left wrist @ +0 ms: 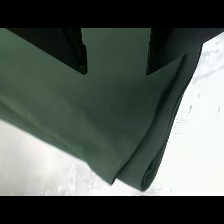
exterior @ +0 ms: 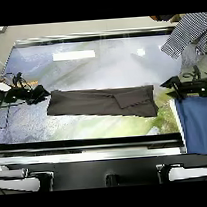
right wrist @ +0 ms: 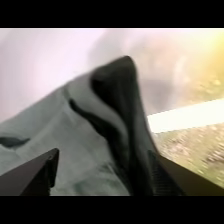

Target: Fold the clothes and pants, and hang the long-sleeved shirts on hangers.

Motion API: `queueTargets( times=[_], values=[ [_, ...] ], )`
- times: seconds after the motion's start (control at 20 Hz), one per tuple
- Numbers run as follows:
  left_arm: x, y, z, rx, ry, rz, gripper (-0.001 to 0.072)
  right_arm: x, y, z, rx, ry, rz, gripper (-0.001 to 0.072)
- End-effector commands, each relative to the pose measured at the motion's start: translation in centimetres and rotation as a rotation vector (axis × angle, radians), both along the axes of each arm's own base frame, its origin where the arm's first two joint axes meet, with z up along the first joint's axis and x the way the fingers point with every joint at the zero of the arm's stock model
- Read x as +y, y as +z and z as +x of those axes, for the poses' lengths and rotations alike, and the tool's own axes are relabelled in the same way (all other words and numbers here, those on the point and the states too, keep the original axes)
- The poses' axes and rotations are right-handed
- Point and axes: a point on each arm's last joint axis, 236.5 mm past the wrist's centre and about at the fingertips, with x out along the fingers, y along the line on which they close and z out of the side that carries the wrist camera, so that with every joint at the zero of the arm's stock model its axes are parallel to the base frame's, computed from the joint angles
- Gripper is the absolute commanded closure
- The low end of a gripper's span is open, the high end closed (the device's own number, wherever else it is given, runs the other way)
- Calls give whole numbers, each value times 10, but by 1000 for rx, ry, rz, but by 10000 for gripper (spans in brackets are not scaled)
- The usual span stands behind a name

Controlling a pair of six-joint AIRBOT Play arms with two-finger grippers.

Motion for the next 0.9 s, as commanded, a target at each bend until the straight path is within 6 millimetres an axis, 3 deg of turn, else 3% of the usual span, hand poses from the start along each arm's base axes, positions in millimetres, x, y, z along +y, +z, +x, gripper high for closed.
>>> queueTargets(
  times=[0.0, 0.15, 0.3, 0.55, 0.85],
  values=[
    [8, 24, -26, 23, -73, 83, 268, 1, -19, -31, 97, 121, 60, 47],
    [8, 39, -35, 15, -90, 100, 267, 11, -39, -21, 90, 124, 131, 45],
    [8, 42, -37, 21, -75, 92, 268, 21, -56, -19, 114, 137, 151, 51],
    [8, 41, -36, 23, -70, 91, 267, 48, -69, -6, 94, 182, 112, 52],
    [11, 40, -37, 27, -72, 105, 267, 82, -78, -5, 109, 246, 101, 69]
  ],
)
